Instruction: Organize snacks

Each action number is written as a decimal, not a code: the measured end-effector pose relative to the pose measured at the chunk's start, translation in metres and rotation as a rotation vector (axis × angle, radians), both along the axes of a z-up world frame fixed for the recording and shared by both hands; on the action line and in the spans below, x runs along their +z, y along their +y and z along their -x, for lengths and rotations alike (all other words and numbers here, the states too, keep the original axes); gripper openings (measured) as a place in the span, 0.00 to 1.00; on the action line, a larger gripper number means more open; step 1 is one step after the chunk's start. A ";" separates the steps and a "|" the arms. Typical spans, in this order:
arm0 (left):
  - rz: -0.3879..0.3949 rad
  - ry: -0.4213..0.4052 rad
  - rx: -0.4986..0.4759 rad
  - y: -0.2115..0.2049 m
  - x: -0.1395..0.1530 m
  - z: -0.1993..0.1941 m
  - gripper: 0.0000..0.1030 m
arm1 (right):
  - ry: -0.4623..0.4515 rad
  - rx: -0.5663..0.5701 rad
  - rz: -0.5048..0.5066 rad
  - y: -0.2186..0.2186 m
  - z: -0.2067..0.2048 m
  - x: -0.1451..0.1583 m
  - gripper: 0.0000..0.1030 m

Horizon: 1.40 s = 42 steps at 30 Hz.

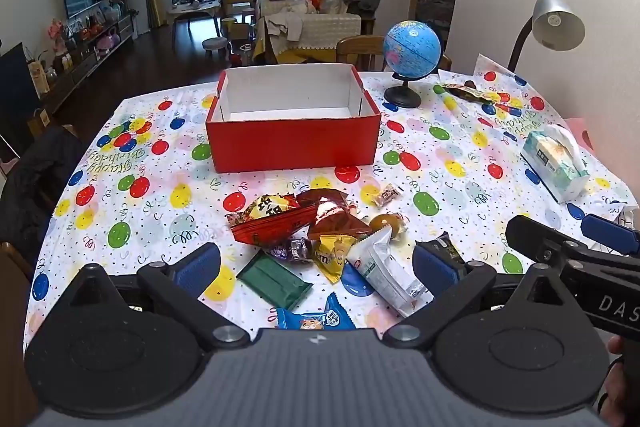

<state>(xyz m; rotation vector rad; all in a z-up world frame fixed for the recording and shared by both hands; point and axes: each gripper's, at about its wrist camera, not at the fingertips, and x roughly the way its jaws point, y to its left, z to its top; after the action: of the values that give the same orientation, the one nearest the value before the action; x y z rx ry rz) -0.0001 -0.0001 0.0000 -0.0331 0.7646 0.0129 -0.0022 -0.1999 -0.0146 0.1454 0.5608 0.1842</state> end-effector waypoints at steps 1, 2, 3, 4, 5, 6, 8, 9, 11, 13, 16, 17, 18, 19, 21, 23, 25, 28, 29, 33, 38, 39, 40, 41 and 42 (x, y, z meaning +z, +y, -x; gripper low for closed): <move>0.005 0.003 0.000 0.000 0.000 0.000 1.00 | -0.007 -0.002 0.007 0.000 0.000 0.000 1.00; 0.004 0.003 0.000 0.000 0.000 0.000 1.00 | -0.006 -0.001 0.006 0.000 0.000 0.000 1.00; 0.004 0.005 -0.001 0.000 0.000 0.000 1.00 | -0.005 0.000 0.005 0.000 0.000 0.000 1.00; 0.005 0.006 -0.002 0.000 0.000 0.000 1.00 | -0.006 -0.001 0.005 0.000 0.000 0.000 1.00; 0.005 0.007 -0.002 0.000 0.001 0.000 1.00 | -0.006 -0.001 0.006 0.000 -0.001 0.000 1.00; 0.003 0.006 -0.003 -0.001 0.001 0.000 1.00 | -0.006 -0.001 0.006 0.000 -0.001 0.000 1.00; 0.009 0.010 -0.001 0.000 0.000 -0.001 1.00 | -0.004 0.000 0.006 0.000 -0.001 0.000 1.00; 0.009 0.010 -0.002 0.000 0.000 -0.001 1.00 | -0.004 0.000 0.006 0.000 -0.001 0.000 1.00; 0.010 0.008 -0.002 0.000 0.001 0.000 1.00 | -0.003 0.000 0.006 0.000 -0.001 0.000 1.00; 0.006 0.007 -0.002 0.001 0.000 -0.002 1.00 | -0.003 0.000 0.005 0.000 -0.001 0.000 1.00; 0.006 0.009 -0.004 0.001 0.000 -0.003 1.00 | -0.003 0.001 0.005 0.000 -0.002 0.000 1.00; 0.010 0.006 -0.001 0.002 0.001 0.000 1.00 | -0.004 0.001 0.005 0.000 -0.002 0.001 1.00; 0.008 0.006 0.001 0.002 0.001 -0.001 1.00 | -0.004 0.000 0.006 0.000 -0.002 0.001 1.00; 0.007 0.004 0.001 0.002 0.002 -0.001 1.00 | -0.003 0.000 0.005 0.000 -0.002 0.001 1.00; 0.008 0.005 0.002 0.002 0.003 -0.002 1.00 | -0.002 -0.001 0.005 0.000 -0.002 0.001 1.00; 0.006 0.003 0.002 0.001 0.003 -0.001 1.00 | -0.004 0.000 0.006 0.000 -0.001 0.001 1.00; 0.006 0.002 0.000 0.002 0.003 -0.001 1.00 | -0.004 0.000 0.005 0.000 -0.001 0.001 1.00; 0.009 0.003 0.000 0.002 0.003 -0.001 1.00 | -0.005 0.000 0.006 0.000 -0.001 0.001 1.00; 0.008 0.003 0.000 0.002 0.003 -0.001 1.00 | -0.004 0.000 0.006 0.000 -0.001 0.001 1.00; 0.009 0.001 0.001 0.003 0.005 0.000 1.00 | -0.005 0.000 0.006 0.000 -0.001 0.002 1.00; 0.010 0.002 0.001 0.003 0.005 0.000 1.00 | -0.006 0.001 0.006 0.000 -0.001 0.002 1.00; 0.010 0.004 0.000 0.001 0.005 -0.001 1.00 | -0.006 0.001 0.006 0.000 -0.001 0.002 1.00; 0.013 0.006 0.003 0.001 0.008 0.000 1.00 | -0.006 0.001 0.005 0.000 -0.001 0.002 1.00; 0.016 0.008 0.004 0.001 0.008 0.000 1.00 | -0.006 0.001 0.006 0.000 -0.001 0.002 1.00; 0.018 0.010 0.005 0.001 0.008 0.000 1.00 | -0.007 0.001 0.006 0.000 -0.001 0.002 1.00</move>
<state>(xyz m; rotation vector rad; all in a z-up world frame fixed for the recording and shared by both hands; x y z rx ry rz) 0.0000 0.0009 0.0076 -0.0521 0.7743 0.0107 -0.0012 -0.1999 -0.0130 0.1389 0.5547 0.1839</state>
